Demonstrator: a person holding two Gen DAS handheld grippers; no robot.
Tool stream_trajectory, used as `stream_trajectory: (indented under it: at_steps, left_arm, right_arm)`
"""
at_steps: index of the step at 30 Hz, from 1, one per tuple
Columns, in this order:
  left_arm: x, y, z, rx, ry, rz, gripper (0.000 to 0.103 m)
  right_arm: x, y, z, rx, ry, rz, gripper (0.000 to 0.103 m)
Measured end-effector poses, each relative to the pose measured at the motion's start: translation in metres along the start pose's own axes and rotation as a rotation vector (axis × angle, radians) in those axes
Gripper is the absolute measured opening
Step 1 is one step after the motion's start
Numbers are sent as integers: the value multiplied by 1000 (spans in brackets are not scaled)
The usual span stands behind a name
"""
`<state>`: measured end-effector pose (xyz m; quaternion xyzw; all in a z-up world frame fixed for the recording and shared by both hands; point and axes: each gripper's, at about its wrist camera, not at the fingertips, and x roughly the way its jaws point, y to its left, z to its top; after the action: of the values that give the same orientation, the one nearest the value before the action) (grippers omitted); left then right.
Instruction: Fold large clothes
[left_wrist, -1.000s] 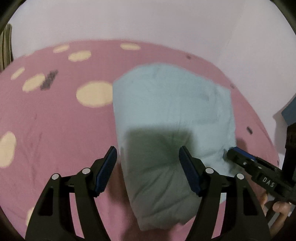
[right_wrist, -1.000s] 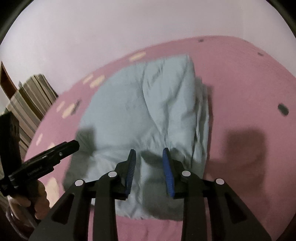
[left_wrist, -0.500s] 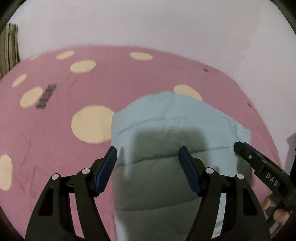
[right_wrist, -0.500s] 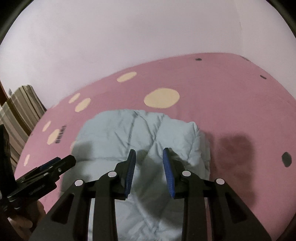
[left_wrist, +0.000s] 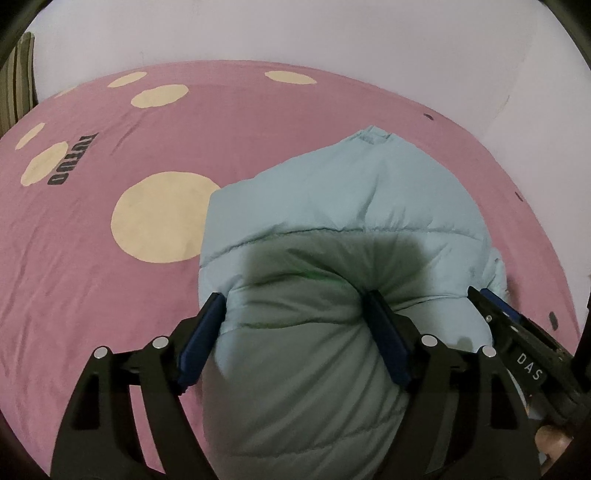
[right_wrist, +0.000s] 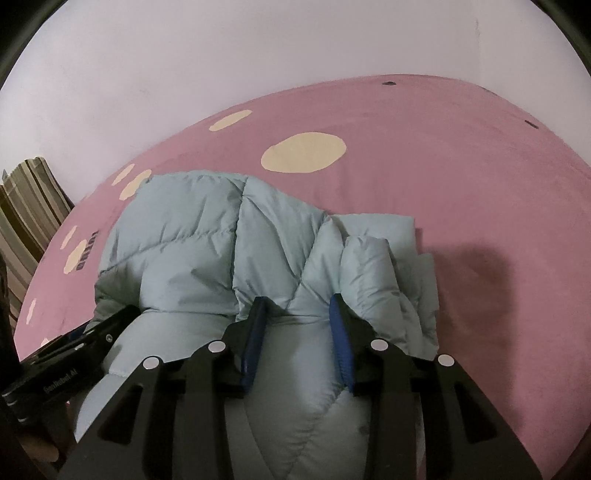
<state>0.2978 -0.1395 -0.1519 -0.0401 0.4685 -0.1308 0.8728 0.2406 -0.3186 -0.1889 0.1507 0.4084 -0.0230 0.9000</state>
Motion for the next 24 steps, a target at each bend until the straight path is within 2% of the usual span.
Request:
stream_trajectory:
  at_steps: [15,24]
  left_arm:
    - [19,-1,-4,15,54,8,80]
    - [17,-2,-4,20,51,13,80]
  right_arm:
    - [18,-5,0,27,16,1,36]
    - [19,-4,1,22,16,-3,36]
